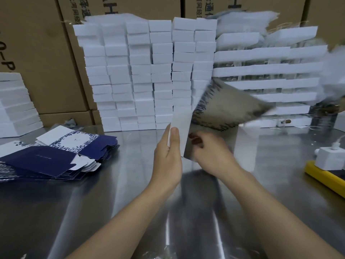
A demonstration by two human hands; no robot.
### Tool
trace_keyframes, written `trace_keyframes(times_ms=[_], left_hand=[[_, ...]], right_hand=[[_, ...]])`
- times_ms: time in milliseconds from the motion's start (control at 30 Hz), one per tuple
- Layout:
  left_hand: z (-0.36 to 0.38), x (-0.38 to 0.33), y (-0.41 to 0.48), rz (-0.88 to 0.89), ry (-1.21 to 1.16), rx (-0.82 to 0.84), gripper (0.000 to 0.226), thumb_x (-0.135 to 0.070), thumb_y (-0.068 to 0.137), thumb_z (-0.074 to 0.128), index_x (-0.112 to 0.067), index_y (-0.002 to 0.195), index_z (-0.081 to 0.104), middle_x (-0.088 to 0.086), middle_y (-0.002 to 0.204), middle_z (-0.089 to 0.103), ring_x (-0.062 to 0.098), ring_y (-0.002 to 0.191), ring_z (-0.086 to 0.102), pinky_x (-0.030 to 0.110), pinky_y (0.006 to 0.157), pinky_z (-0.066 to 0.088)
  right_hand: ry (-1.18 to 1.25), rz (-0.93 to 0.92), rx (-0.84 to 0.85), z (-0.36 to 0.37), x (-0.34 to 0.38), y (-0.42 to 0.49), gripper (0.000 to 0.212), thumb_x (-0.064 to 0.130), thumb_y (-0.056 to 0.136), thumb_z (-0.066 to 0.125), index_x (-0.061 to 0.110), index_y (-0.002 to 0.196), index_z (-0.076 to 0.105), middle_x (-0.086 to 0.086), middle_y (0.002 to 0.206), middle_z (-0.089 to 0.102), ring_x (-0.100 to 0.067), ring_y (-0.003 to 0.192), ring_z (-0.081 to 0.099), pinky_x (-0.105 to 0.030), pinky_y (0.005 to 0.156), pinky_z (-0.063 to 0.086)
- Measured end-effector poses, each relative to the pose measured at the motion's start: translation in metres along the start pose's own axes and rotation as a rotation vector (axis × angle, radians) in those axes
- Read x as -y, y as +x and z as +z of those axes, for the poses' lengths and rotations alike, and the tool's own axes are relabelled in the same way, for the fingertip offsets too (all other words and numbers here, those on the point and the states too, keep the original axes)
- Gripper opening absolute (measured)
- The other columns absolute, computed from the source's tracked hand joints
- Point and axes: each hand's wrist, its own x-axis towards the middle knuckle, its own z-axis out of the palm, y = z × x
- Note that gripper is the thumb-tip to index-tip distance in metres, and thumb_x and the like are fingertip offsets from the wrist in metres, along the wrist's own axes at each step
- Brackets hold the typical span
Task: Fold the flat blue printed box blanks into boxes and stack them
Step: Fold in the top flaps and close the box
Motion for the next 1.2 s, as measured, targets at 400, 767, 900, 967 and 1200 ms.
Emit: trace_keyframes(times_ms=[400,767,900,967,1200], left_hand=[[0.001,0.021,-0.003,0.144,0.223,0.268,0.069,-0.034,0.099,0.059,-0.041,0.163,0.035,-0.013,0.168,0.035,0.0,0.156,0.027,0.013,0.117,0.035],[-0.008,0.006,0.007,-0.076,0.044,-0.002,0.039,-0.061,0.093,0.07,-0.058,0.123,0.044,-0.013,0.125,0.058,0.007,0.1,0.069,0.041,0.081,0.063],[-0.015,0.006,0.012,-0.125,0.116,-0.006,0.019,-0.038,0.091,0.082,-0.052,0.098,0.071,0.003,0.121,0.069,0.02,0.09,0.074,0.053,0.072,0.066],[-0.015,0.011,0.012,-0.167,0.042,-0.032,0.027,-0.026,0.092,0.081,-0.052,0.084,0.076,0.001,0.105,0.076,0.016,0.084,0.076,0.051,0.069,0.067],[-0.022,0.022,0.018,-0.489,-0.304,-0.289,0.026,-0.003,0.094,0.072,-0.005,0.12,0.074,0.017,0.115,0.078,0.022,0.095,0.076,0.038,0.08,0.067]], right_hand=[[0.636,-0.155,-0.125,-0.002,0.02,-0.014,0.034,0.056,0.1,0.056,0.027,0.11,0.071,0.003,0.102,0.077,-0.014,0.103,0.072,-0.052,0.101,0.054],[0.683,-0.097,-0.214,0.005,0.004,-0.008,0.02,0.017,0.109,0.052,0.024,0.104,0.07,0.011,0.096,0.078,-0.006,0.091,0.073,-0.023,0.076,0.055],[0.559,-0.165,-0.212,0.009,-0.001,-0.004,0.016,0.007,0.103,0.06,0.015,0.106,0.072,0.01,0.095,0.078,-0.001,0.095,0.073,-0.017,0.082,0.054],[0.47,-0.226,-0.193,0.012,-0.001,-0.007,0.022,0.0,0.1,0.059,0.014,0.108,0.075,0.011,0.1,0.078,-0.002,0.098,0.073,-0.024,0.091,0.056],[0.327,-0.431,-0.188,0.024,0.015,-0.025,0.011,0.029,0.093,0.07,0.026,0.083,0.071,0.011,0.069,0.069,-0.008,0.066,0.064,-0.021,0.064,0.047]])
